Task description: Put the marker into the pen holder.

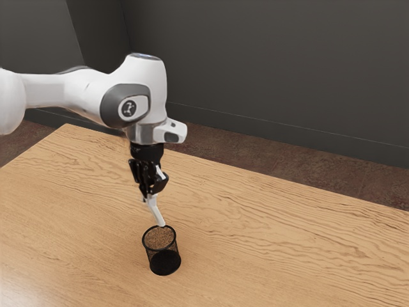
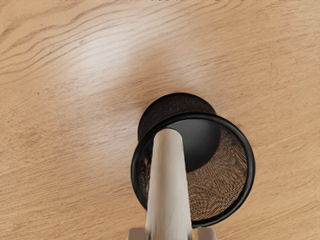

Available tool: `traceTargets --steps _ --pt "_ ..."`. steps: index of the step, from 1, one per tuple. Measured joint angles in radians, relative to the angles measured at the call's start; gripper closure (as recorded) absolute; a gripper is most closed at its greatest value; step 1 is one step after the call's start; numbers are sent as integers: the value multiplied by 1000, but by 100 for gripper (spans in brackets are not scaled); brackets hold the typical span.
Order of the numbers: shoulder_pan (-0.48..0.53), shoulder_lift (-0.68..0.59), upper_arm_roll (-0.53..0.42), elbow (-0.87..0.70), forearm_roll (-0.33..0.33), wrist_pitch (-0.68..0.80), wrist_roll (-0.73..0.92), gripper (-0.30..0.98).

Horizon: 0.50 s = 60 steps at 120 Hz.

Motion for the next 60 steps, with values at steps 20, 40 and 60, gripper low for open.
traceTargets --steps 20,40,60 --pt "-22 23 -18 26 -10 -16 -8 76" --pt "-57 -24 -12 28 -8 -52 -18 76" --pt "-57 -73 -11 25 -2 -101 -33 76"
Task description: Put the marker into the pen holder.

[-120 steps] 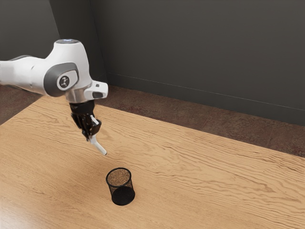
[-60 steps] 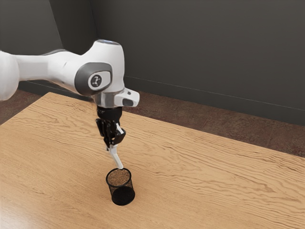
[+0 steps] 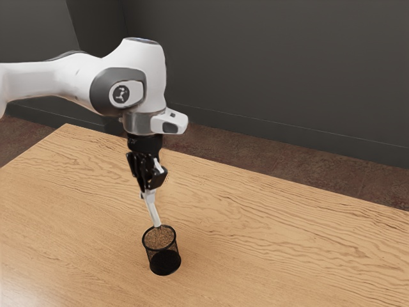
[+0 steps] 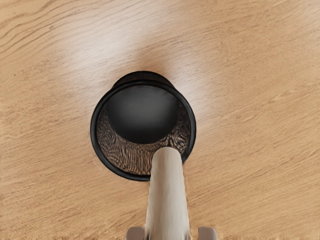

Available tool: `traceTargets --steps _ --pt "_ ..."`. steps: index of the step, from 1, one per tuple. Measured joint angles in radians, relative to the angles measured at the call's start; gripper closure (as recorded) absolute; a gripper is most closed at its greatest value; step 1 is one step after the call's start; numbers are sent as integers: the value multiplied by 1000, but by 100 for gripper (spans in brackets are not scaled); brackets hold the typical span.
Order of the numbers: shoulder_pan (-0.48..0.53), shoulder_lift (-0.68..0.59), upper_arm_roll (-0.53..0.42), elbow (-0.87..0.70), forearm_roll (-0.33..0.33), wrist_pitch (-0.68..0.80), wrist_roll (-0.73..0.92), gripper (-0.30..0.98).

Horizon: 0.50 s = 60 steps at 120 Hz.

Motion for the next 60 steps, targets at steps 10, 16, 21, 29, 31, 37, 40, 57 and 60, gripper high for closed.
traceTargets --steps 10,16,21,29,31,37,40,57,60 --pt "29 -11 -1 -5 0 -28 -8 76" --pt "39 -12 -2 -7 1 -41 -12 76" --pt "40 -9 -2 -8 1 -50 -16 76" --pt "32 5 -2 -8 1 -60 -21 76" --pt "30 10 -2 -8 1 -62 -23 76" --pt "23 29 -1 -5 0 -64 -26 76" --pt "18 36 0 -4 -1 -65 -28 76" --pt "-13 55 7 0 -4 -67 -37 76" --pt "-20 57 11 0 -5 -67 -38 76"
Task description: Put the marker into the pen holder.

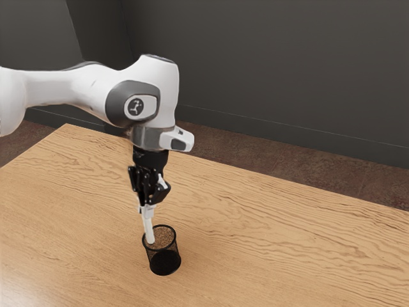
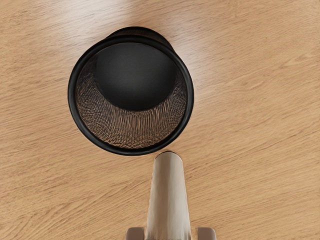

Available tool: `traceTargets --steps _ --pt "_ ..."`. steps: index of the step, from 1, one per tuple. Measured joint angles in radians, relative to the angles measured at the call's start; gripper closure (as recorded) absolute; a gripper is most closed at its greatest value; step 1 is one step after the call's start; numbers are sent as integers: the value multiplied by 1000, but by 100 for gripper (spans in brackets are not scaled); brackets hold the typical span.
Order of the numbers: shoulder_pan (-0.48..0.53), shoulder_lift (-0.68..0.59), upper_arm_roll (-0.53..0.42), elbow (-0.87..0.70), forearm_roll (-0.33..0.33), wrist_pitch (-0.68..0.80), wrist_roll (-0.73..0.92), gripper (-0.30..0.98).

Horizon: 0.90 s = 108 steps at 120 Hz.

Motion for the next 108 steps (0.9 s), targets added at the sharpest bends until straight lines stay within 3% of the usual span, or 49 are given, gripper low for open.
traceTargets --steps 108 --pt "37 118 -11 -7 -6 183 -3 74"
